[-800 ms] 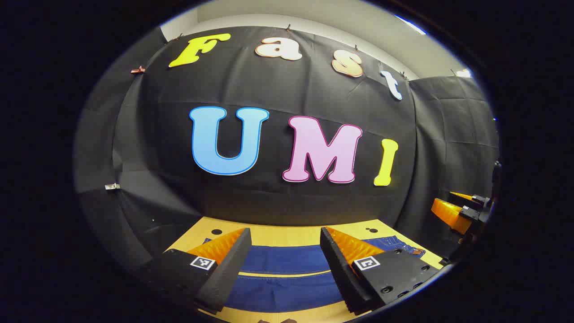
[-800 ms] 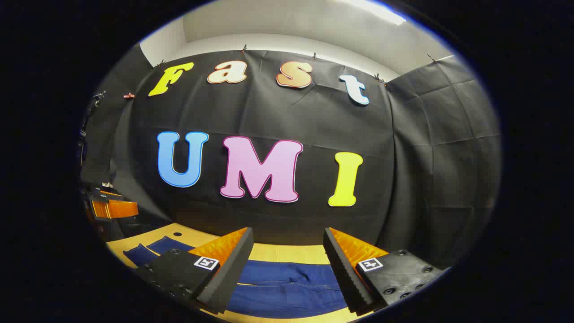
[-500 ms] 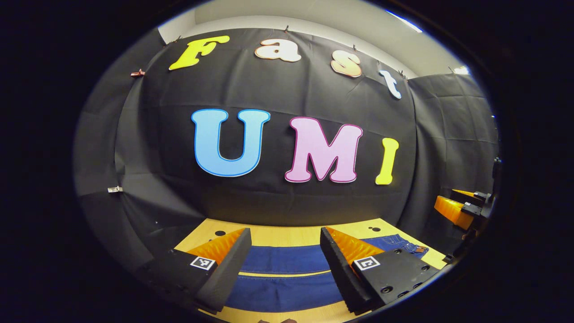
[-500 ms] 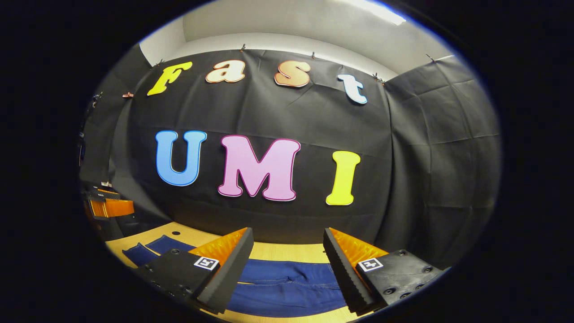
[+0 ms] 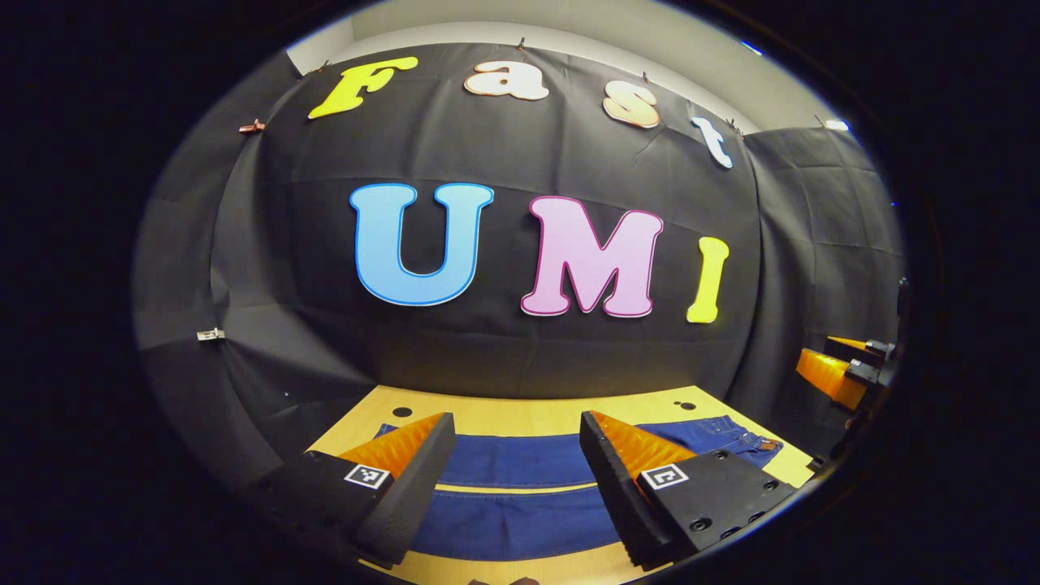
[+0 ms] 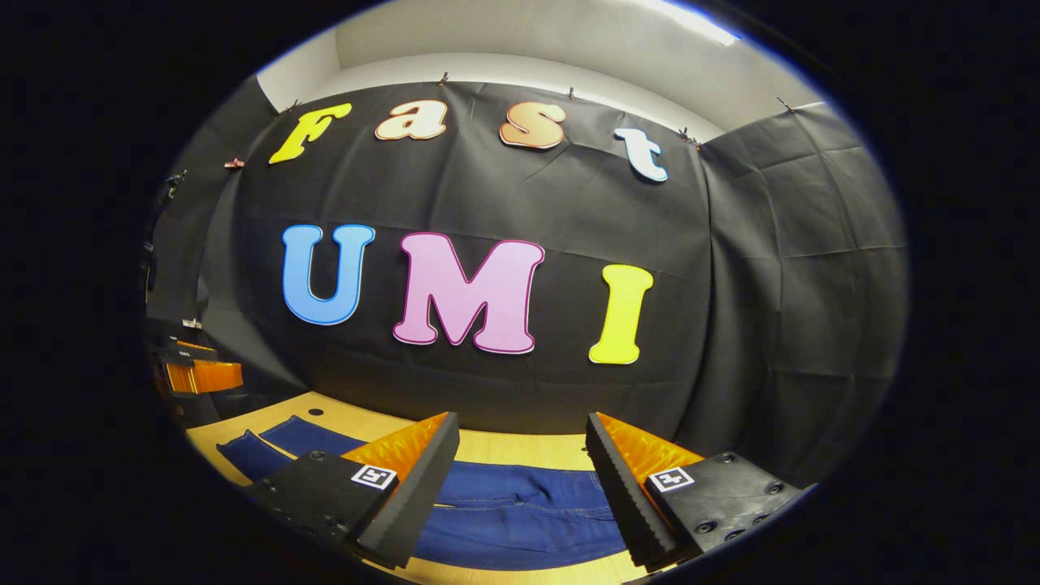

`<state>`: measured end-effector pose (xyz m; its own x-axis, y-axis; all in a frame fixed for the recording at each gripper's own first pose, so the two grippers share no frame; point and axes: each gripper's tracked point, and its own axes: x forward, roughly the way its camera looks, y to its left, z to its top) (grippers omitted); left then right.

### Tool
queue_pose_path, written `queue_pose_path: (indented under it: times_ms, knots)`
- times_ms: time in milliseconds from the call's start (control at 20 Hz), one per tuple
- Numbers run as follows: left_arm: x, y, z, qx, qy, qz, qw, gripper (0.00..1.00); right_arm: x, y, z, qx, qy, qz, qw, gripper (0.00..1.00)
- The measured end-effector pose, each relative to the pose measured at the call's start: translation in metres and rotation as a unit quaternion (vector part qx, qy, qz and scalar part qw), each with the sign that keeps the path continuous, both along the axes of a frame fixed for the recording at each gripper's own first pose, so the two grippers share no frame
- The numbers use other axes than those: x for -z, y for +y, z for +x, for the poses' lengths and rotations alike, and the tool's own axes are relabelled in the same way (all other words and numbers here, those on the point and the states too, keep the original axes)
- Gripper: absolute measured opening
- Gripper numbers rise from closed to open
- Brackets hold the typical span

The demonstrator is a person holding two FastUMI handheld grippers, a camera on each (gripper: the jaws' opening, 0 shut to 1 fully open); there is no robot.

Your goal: Grasp the waist and the cuffs of the jeans and fold them to make the two legs overlap; first hold the waist and fold one-third of the jeans toward the cuffs, then hold the cuffs and fold the remaining one-third in the same direction to finish folding.

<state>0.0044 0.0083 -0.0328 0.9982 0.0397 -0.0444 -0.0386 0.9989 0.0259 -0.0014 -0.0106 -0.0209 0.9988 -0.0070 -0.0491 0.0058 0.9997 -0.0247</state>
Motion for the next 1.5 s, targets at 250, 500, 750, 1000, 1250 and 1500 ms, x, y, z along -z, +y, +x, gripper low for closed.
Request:
queue_pose_path:
  times_ms: [250,500,750,1000,1250,1500]
  knots:
    - [0.028,0.024,-0.002,-0.014,0.036,0.033,0.999,0.96,0.016,-0.014,0.013,0.018,0.019,-0.006,1.0,0.96]
    - [0.073,0.082,-0.013,-0.031,0.098,0.142,0.985,0.98,0.03,-0.022,0.029,0.023,0.03,-0.013,0.999,0.96]
    - [0.159,0.148,-0.034,-0.033,0.21,0.228,0.95,0.98,0.044,-0.029,0.037,0.014,0.045,-0.035,0.998,0.96]
    - [0.238,0.211,-0.06,-0.009,0.32,0.318,0.892,0.98,0.069,-0.046,0.046,0.022,0.077,-0.052,0.995,0.96]
    - [0.271,0.264,-0.059,0.013,0.368,0.416,0.831,0.98,0.089,-0.065,0.052,0.029,0.103,-0.074,0.991,0.96]
    - [0.297,0.294,-0.049,0.052,0.393,0.498,0.772,0.98,0.116,-0.087,0.052,0.032,0.153,-0.099,0.983,0.96]
